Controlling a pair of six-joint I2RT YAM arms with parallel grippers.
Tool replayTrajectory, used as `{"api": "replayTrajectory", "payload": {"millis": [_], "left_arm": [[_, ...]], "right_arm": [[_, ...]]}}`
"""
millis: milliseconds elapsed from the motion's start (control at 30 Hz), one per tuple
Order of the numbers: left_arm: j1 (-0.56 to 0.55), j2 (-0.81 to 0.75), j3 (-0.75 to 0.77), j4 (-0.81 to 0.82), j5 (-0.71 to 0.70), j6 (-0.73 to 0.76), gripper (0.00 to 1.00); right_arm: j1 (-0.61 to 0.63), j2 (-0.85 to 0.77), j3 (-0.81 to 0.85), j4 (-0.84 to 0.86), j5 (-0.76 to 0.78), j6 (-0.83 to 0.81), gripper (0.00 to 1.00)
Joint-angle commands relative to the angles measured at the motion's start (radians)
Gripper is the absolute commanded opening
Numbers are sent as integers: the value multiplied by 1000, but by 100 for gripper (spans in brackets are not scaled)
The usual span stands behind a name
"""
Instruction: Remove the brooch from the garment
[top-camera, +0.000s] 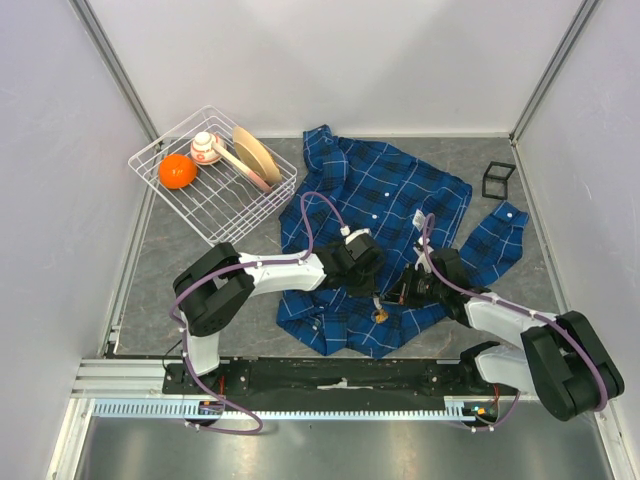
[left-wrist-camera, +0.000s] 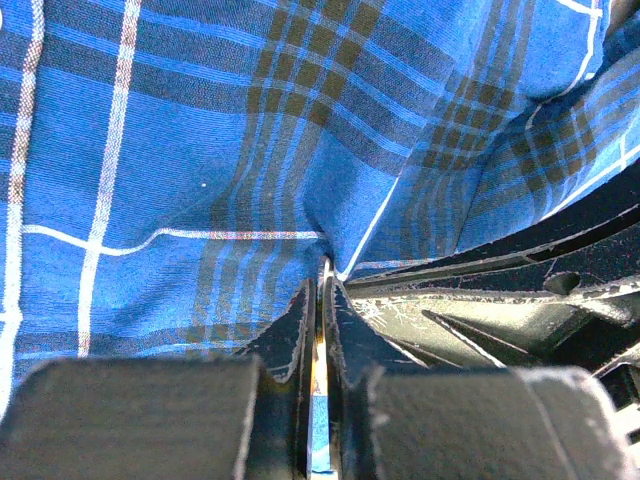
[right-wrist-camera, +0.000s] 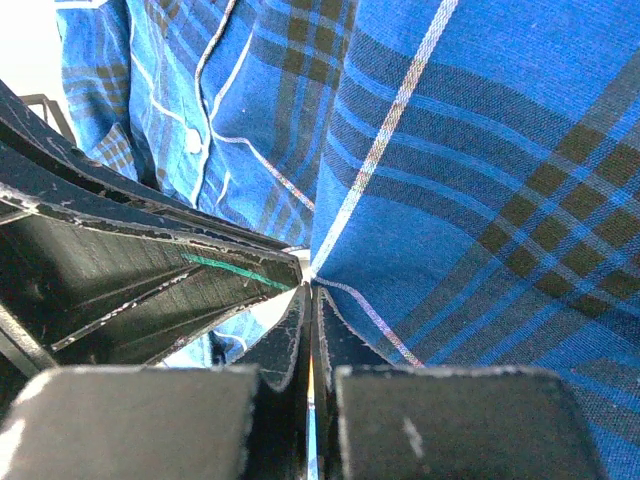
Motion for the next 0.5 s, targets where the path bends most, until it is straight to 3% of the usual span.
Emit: {"api": "replayTrajectory", "payload": {"millis": [0, 300, 467], "left_arm": [[-11, -42, 42, 2, -29, 8, 2], [-8, -32, 26, 61, 55, -28, 2], [-8, -8, 20, 104, 121, -63, 2]], "right_arm": [[4, 33, -17, 87, -32, 16, 0], [3, 119, -29, 198, -93, 22, 0], [4, 134, -2, 176, -102, -42, 0]]}}
